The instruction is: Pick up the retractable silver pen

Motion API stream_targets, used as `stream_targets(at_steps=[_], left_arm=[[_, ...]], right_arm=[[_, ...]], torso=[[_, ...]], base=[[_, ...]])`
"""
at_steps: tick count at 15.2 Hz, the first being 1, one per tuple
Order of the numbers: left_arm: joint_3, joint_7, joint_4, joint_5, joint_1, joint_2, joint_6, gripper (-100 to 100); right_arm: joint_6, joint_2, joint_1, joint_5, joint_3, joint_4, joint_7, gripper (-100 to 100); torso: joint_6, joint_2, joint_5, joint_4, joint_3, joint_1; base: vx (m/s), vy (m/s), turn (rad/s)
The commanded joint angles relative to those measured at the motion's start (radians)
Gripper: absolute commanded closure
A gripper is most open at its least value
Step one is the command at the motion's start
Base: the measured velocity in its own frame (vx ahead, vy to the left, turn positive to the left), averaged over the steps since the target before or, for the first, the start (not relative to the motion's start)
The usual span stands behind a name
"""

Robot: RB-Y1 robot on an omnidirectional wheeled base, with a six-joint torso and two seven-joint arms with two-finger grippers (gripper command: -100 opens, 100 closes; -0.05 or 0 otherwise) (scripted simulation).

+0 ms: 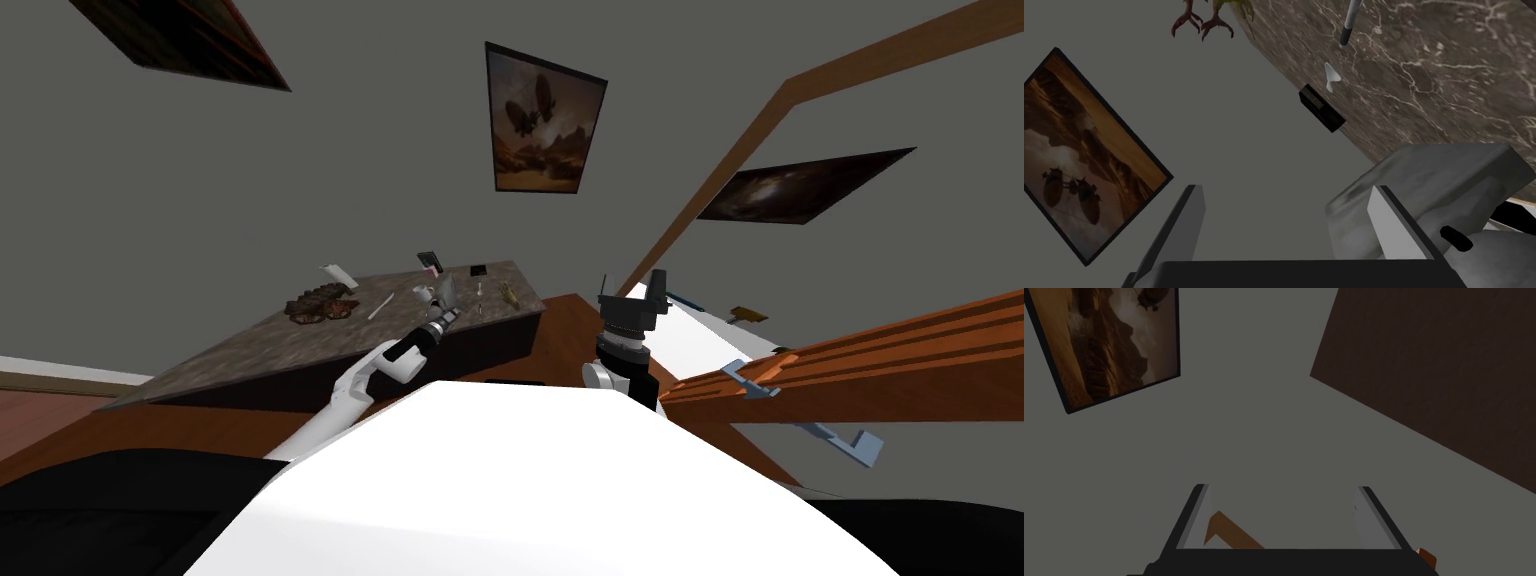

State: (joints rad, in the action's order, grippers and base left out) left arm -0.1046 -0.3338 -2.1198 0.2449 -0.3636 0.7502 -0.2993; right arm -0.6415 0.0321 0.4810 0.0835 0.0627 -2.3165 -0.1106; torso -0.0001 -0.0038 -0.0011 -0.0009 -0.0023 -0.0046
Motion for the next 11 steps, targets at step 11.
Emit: stream_targets(at_steps=[11], left_arm=[[-0.034,-0.075,0.06,0.115,0.049,0.161,-0.24,-100]], right_arm=[[0.0,0.0,0.0,0.0,0.0,0.0,0.0,0]], torso=[[0.0,0.0,0.0,0.0,0.0,0.0]], base=[[0.052,-0.058,-0.078]])
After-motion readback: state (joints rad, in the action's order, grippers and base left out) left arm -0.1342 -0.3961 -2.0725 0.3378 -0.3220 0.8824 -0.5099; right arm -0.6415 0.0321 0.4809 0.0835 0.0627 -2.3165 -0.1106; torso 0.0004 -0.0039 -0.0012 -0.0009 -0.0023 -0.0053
